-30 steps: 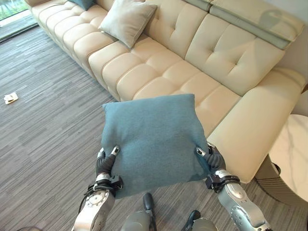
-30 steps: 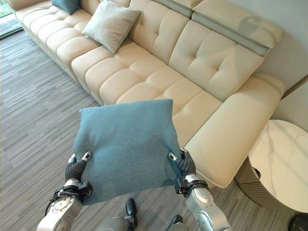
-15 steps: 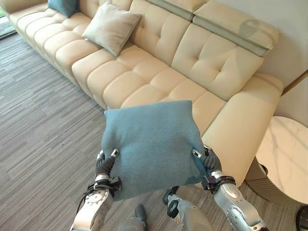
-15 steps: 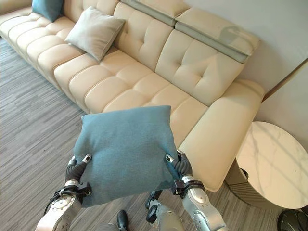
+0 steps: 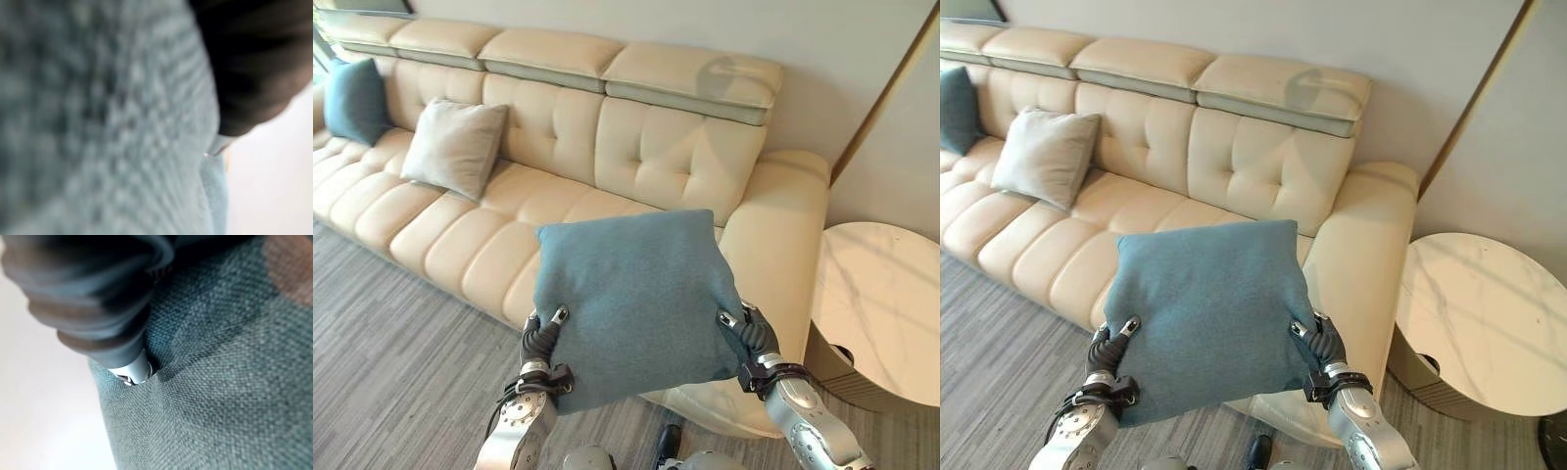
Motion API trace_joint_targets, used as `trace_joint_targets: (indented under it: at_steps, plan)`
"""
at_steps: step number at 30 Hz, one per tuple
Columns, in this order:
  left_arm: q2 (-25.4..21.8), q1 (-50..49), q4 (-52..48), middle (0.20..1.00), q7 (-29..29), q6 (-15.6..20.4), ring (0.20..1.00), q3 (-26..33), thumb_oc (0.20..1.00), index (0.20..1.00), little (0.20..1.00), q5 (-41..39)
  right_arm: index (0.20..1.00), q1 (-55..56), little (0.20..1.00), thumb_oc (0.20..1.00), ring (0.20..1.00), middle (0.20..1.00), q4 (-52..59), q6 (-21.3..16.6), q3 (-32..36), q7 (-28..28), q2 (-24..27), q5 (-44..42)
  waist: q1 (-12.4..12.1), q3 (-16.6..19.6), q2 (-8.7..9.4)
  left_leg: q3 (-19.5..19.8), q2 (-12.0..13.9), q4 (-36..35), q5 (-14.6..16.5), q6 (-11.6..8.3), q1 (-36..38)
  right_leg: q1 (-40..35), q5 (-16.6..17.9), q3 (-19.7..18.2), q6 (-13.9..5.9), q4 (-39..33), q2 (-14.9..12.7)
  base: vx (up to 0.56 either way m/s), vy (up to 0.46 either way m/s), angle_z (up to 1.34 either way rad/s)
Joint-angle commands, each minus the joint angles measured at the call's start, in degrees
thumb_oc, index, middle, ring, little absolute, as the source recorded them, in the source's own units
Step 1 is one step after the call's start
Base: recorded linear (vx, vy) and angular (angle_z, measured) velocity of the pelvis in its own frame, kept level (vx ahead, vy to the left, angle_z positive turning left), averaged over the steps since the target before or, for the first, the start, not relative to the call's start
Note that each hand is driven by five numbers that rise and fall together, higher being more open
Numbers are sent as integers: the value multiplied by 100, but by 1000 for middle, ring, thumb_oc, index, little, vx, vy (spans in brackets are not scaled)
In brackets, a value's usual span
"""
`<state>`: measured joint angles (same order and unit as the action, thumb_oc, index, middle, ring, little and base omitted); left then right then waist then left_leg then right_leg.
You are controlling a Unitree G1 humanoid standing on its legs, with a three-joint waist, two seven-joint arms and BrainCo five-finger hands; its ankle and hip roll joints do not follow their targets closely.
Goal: Pick up all the scattered cushions and arrange them neatly on the sofa.
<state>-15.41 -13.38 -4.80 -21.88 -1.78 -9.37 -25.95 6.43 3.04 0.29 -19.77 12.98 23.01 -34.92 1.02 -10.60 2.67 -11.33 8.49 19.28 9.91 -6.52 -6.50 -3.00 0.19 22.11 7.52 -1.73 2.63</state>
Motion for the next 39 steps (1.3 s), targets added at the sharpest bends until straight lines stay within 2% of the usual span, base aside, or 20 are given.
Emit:
trace_joint_targets:
  at_steps: [1, 2, 3, 5, 6, 8, 10, 12, 14, 15, 17, 20, 21, 23, 25, 26, 27, 29, 35, 39]
  plan:
    - [-74, 185, -851, 200, 193, 525, 200, -85, 200, 200, 200, 22, 200, -349, 200, 200, 200, 200, 595, -510, -77, -310, -364, -81, -100, -53, 191, 405, -405, -705, -255, 370, 509, -155, -642, -232, -868, -242, -472, 105, 63, -32]
    - [-38, 163, -843, 200, 170, 528, 200, -94, 200, 200, 200, 25, 200, -368, 200, 200, 200, 200, 575, -503, -107, -316, -369, -47, -130, -60, 183, 790, -435, -1074, -415, 343, 447, -182, -653, -407, -858, -262, -465, 112, 124, -52]
    - [9, 133, -864, 200, 150, 545, 200, -105, 200, 200, 200, 42, 200, -383, 200, 200, 200, 200, 554, -487, -126, -324, -351, -28, -95, -67, 174, 1165, -431, -1665, -911, 317, 366, -176, -609, -556, -797, -248, -498, 164, 178, -54]
    - [38, 120, -895, 200, 110, 562, 200, -124, 200, 200, 200, 78, 200, -401, 200, 200, 200, 200, 553, -493, -111, -313, -327, -1, -102, -106, 118, 1665, -378, -2276, -1279, 220, 216, -221, -634, -763, -787, -258, -503, 125, 165, -56]
    - [39, 122, -894, 200, 110, 562, 200, -124, 200, 200, 200, 78, 200, -401, 200, 200, 200, 200, 554, -493, -110, -313, -326, -1, -88, -96, 116, 1679, -380, -2301, -1303, 221, 210, -212, -630, -749, -787, -262, -504, 172, 216, -54]
    - [43, 172, -878, 200, 110, 563, 200, -169, 200, 200, 200, 140, 200, -403, 200, 200, 200, 200, 532, -474, -44, -299, -272, 63, -57, -96, 30, 2057, -428, -2428, -1380, 73, 39, -338, -645, -994, -853, -306, -504, 189, 238, -40]
    - [29, 197, -877, 200, 116, 565, 200, -166, 200, 200, 200, 179, 200, -396, 200, 200, 200, 200, 537, -466, 11, -290, -263, 86, -60, -85, -6, 2128, -452, -2428, -1427, 48, 54, -369, -653, -1089, -876, -314, -511, 136, 196, -34]
    - [22, 231, -866, 200, 180, 570, 200, -207, 200, 200, 200, 217, 200, -326, 200, 200, 200, 200, 533, -434, 97, -310, -291, 143, -41, 3, -97, 2236, -584, -2428, -1374, 197, 254, -437, -622, -1392, -982, -279, -632, 312, 471, -87]
    - [9, 247, -855, 200, 188, 562, 200, -243, 200, 200, 200, 230, 200, -297, 200, 200, 200, 200, 533, -422, 119, -322, -311, 154, -52, 33, -94, 2199, -632, -2428, -1331, 238, 305, -442, -600, -1452, -1033, -276, -698, 249, 395, -56]
    - [-104, 295, -799, 200, 252, 523, 200, -324, 200, 200, 200, 248, 200, -205, 200, 200, 200, 200, 597, -381, 195, -362, -366, 182, -27, 113, -72, 1995, -771, -2371, -1172, 416, 382, -394, -588, -1597, -1171, -162, -888, 230, 407, -42]
    - [-174, 333, -755, 200, 238, 494, 200, -385, 200, 200, 200, 256, 200, -170, 200, 200, 200, 200, 573, -369, 161, -344, -454, 232, -18, 134, -45, 1786, -866, -2333, -1050, 593, 442, -229, -554, -1798, -1270, 79, -1019, 208, 458, -33]
    - [-282, 421, -706, 200, 134, 506, 200, -323, 200, 200, 200, 290, 200, -278, 200, 200, 200, 200, 471, -394, 64, -304, -613, 299, -61, 46, -30, 1336, -890, -2224, -881, 778, 528, 209, -445, -1841, -1383, 704, -1066, 75, 320, -76]
    - [-317, 427, -701, 200, 99, 518, 200, -291, 200, 200, 200, 305, 200, -304, 200, 200, 200, 200, 434, -400, 44, -298, -656, 298, -126, 20, -30, 1171, -863, -2256, -851, 796, 575, 333, -410, -1703, -1417, 837, -1083, 24, 221, -112]
    - [-351, 475, -701, 200, 22, 534, 200, -209, 200, 200, 200, 325, 200, -377, 200, 200, 200, 200, 336, -422, 19, -281, -726, 341, -202, -22, -67, 928, -832, -2259, -777, 816, 663, 474, -444, -1137, -1379, 1118, -1159, 51, 201, -115]
    - [-326, 444, -684, 200, 14, 551, 200, -160, 200, 200, 200, 318, 200, -406, 200, 200, 200, 200, 322, -418, -51, -318, -765, 299, -166, -33, -34, 776, -845, -2336, -802, 787, 757, 579, -428, -1168, -1372, 897, -902, 68, 98, -91]
    - [-336, 419, -695, 200, 19, 557, 200, -104, 200, 200, 200, 296, 200, -477, 200, 200, 200, 200, 289, -435, -119, -327, -763, 275, -228, -30, -11, 643, -862, -2390, -795, 777, 796, 603, -296, -990, -1337, 559, -845, 49, 48, -55]
    - [-336, 418, -696, 200, 20, 556, 200, -101, 200, 200, 200, 296, 200, -480, 200, 200, 200, 200, 286, -437, -121, -327, -764, 275, -233, -31, -14, 638, -855, -2396, -794, 775, 803, 584, -274, -993, -1335, 521, -834, 77, 25, -54]
    - [-317, 347, -678, 200, 31, 554, 200, -104, 200, 200, 200, 303, 200, -485, 200, 200, 200, 200, 273, -457, -224, -348, -768, 257, -183, -57, 1, 647, -919, -2316, -771, 773, 777, 521, -260, -1365, -1257, 173, -644, 93, 12, -41]
    - [-264, 380, -752, 200, -75, 575, 200, -126, 200, 200, 200, 346, 200, -650, 200, 200, 200, 200, 221, -523, -353, -192, -805, 286, -200, 32, -61, 714, -982, -2428, -750, 763, 832, 264, -248, -1250, -1212, -170, -630, 135, -19, 30]
    - [-277, 884, -692, 200, -422, 678, 200, -161, 200, 200, 200, 441, 200, -1387, 200, 200, 200, 200, 78, -709, -559, 146, -1025, 228, -240, 6, -92, 876, -1015, -2428, -752, 774, 734, 276, -339, -1149, -1172, -165, -656, 91, -19, 29]
